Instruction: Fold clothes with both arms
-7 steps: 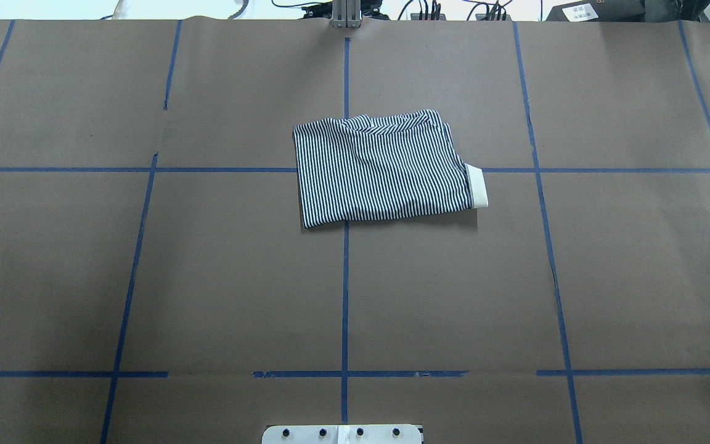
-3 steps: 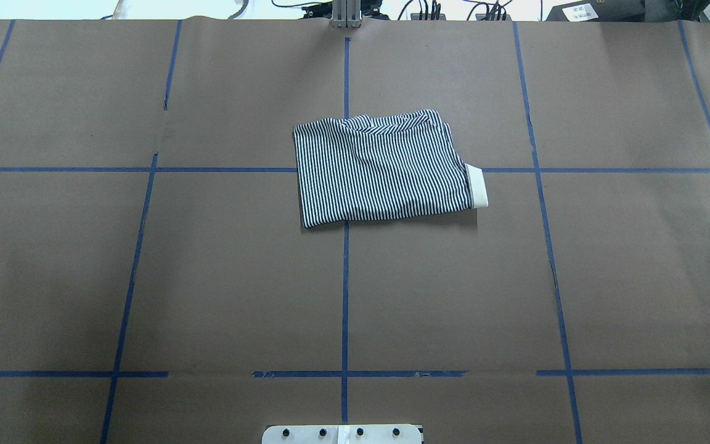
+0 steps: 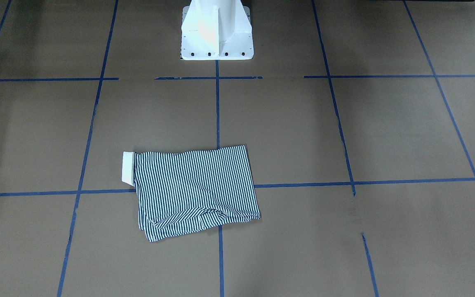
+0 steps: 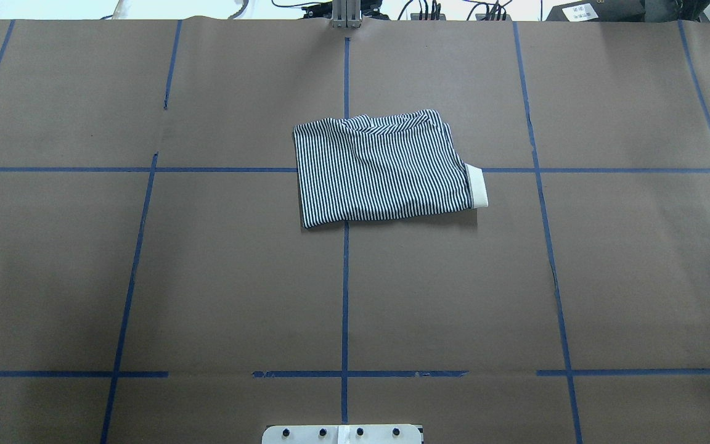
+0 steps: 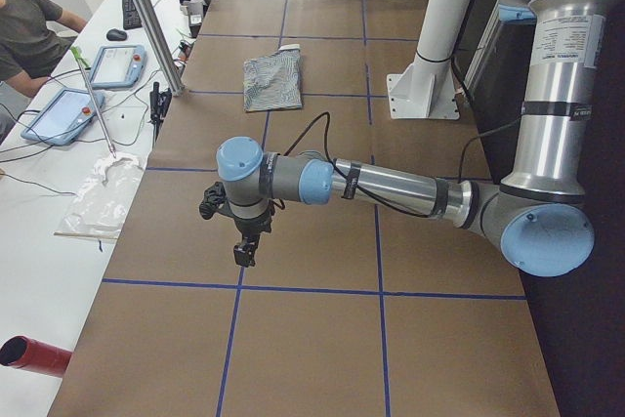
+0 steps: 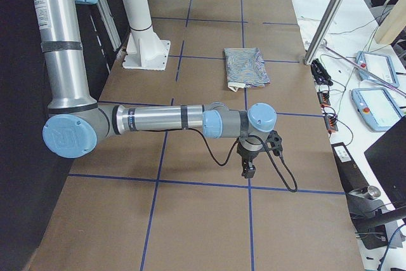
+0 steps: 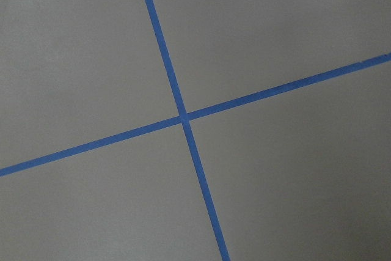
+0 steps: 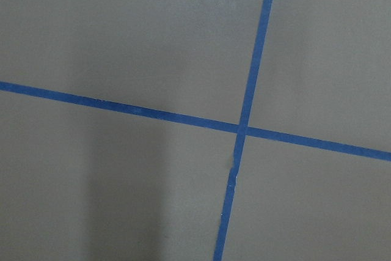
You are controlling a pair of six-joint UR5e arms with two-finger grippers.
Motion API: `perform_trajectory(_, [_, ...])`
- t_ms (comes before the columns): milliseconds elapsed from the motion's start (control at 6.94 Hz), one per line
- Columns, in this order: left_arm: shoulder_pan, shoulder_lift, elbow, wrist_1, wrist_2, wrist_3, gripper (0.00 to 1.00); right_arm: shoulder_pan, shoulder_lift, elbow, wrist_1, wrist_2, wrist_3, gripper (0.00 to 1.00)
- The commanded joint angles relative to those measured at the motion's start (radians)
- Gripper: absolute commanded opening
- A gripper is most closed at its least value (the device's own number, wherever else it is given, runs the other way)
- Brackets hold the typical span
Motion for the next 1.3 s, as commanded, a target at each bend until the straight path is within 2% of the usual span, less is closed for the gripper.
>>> perform_trajectory(0, [-0.047, 0.002, 0.017, 0.006, -0.001, 0.001, 1.00, 0.001, 0.017, 0.004, -0.038, 0.030, 0.014, 1.00])
perform_trajectory(144, [-0.052, 0.002, 0.034, 0.010, -0.006, 0.000, 1.00, 0.002, 0.009, 0.004, -0.030, 0.024, 0.016, 1.00])
perform_trajectory(288, [-0.050, 0.002, 0.066, 0.006, -0.103, -0.003, 1.00, 0.002, 0.014, 0.006, -0.030, 0.024, 0.016, 1.00])
perform_trajectory(432, [-0.050, -0.001, 0.072, -0.004, -0.122, -0.011, 1.00, 0.002, 0.003, 0.022, -0.030, 0.022, 0.014, 1.00])
perform_trajectory(1152, [-0.050, -0.015, 0.045, -0.001, -0.118, -0.005, 1.00, 0.002, -0.015, 0.030, -0.027, 0.016, 0.016, 1.00])
